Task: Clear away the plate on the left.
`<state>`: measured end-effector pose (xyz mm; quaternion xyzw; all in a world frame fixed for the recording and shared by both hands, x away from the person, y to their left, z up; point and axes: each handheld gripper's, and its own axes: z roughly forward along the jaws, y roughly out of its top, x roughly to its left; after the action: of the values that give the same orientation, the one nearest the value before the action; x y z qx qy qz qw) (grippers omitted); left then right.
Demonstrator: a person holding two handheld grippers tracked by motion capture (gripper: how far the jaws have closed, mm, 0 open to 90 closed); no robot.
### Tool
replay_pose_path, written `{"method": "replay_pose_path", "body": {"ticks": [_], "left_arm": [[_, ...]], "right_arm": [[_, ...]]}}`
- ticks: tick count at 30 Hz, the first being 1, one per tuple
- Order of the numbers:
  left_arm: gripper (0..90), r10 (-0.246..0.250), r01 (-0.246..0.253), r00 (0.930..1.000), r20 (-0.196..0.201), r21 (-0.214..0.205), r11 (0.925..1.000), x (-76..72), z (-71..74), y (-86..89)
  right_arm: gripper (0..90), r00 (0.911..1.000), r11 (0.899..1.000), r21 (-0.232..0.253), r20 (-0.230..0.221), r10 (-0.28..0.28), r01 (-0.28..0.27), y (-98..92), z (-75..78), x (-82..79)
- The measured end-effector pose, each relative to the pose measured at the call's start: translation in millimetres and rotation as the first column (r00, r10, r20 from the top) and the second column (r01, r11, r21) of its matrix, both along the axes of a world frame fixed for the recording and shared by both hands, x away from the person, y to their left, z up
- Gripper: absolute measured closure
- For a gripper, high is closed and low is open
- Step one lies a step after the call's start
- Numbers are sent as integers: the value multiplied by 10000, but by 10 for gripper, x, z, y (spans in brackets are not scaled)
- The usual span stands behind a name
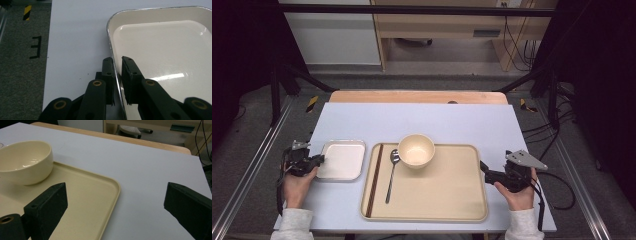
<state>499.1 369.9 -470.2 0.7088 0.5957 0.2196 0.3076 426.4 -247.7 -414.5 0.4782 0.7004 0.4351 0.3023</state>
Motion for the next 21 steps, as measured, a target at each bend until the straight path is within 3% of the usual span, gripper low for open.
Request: {"method": "replay_pose_path", "body": {"ticks": [6, 11, 18, 21], "left_arm": [[819, 95, -99, 9999, -112, -358, 9993, 7, 4, 16], [830, 153, -160, 9997, -170, -398, 9991, -6, 24, 19], [859, 246, -221, 9988, 413, -597, 9980, -51, 120, 15], [871, 374, -348, 9986, 381, -662, 9972, -77, 158, 22]], "right_arm": [[54, 9999, 10000, -54, -101, 5, -6, 6, -16, 12], [54, 10000, 10000, -24, -77, -33, 33, -4, -14, 11], [54, 10000, 10000, -36, -61, -20, 20, -6, -13, 10], [54, 10000, 10000, 21, -55, -30, 30, -6, -9, 7]]}}
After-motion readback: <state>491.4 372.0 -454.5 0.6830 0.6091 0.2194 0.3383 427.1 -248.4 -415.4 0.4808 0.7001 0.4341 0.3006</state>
